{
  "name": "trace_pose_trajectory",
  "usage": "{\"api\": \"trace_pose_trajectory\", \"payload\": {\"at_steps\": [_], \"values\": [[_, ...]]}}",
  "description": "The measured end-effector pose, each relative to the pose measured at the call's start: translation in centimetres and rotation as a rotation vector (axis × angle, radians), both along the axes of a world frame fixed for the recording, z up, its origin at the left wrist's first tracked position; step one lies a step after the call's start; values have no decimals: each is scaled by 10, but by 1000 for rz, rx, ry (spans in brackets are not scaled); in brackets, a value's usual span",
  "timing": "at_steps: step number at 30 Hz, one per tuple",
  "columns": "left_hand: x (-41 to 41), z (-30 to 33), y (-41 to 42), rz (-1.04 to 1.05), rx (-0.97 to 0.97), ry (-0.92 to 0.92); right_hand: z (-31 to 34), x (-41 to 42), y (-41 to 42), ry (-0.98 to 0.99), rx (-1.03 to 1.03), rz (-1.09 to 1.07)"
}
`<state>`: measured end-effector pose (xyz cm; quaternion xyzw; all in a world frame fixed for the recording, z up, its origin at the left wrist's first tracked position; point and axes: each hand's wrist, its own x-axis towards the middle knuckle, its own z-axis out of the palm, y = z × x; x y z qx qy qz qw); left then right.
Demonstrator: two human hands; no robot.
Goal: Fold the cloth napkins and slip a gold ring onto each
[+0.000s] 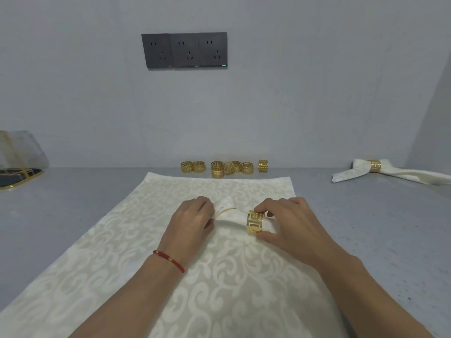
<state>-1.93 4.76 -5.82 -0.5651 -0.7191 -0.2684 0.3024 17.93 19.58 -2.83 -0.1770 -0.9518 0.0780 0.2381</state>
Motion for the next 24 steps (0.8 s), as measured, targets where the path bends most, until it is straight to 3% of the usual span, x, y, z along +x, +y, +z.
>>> {"api": "trace_pose_trajectory", "payload": {"at_steps": [3, 9, 12, 15, 20, 24], "values": [[10, -1, 3, -48, 18, 0, -4, -9, -12, 46, 69, -1], [20, -1, 6, -99, 136, 55, -10, -20, -18, 277, -371, 7], [18, -1, 6, -102, 206, 93, -11, -21, -19, 389, -540, -93], [19, 0, 7, -109, 233, 118, -7, -20, -18, 356, -663, -121], [18, 0, 6, -116, 213, 117, 2, -13, -15, 245, -895, 22], [18, 0, 6, -144, 190, 147, 2, -10, -12, 286, -1024, 0]]}}
